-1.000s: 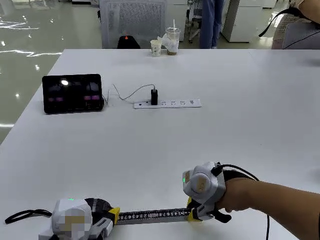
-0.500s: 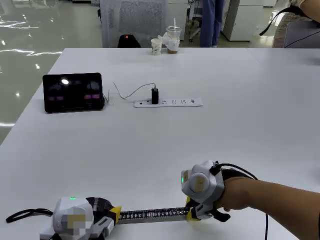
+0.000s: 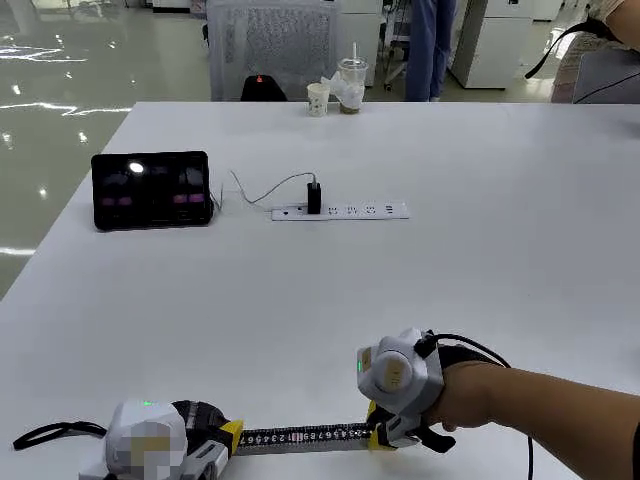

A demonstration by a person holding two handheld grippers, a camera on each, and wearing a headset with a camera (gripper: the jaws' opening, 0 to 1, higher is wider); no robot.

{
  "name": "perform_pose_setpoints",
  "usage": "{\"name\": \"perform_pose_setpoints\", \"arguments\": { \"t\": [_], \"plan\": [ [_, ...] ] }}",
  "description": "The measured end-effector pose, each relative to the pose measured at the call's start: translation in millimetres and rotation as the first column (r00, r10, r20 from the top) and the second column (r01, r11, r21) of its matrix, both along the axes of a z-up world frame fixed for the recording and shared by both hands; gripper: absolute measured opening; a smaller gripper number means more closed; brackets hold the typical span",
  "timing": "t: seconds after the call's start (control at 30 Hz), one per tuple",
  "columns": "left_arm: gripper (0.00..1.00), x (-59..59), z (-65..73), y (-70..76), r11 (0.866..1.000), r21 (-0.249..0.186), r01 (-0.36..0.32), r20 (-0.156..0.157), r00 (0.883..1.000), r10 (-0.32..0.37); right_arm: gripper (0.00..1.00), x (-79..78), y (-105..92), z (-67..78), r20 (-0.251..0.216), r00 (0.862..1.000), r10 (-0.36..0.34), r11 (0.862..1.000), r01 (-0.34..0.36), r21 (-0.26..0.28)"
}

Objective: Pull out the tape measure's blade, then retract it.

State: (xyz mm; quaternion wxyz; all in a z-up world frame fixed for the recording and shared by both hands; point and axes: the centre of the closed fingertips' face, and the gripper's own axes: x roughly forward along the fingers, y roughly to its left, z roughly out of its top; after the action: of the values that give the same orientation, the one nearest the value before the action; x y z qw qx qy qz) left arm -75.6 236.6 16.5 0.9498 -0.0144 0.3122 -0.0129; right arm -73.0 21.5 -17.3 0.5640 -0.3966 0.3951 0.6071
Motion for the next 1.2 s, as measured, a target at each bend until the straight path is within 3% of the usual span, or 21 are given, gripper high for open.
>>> {"name": "perform_pose_setpoints", "arguments": {
  "t": [1.2],
  "plan": [
    [0.63, 0.8, -1.0, -0.2, 1.0, -0.003, 0.001, 0.001, 1.0, -0.001, 0.11, -1.7, 17.0, -0.5, -0.005, 1.0, 0.016, 1.0, -0.016, 0.006]
  ]
}}
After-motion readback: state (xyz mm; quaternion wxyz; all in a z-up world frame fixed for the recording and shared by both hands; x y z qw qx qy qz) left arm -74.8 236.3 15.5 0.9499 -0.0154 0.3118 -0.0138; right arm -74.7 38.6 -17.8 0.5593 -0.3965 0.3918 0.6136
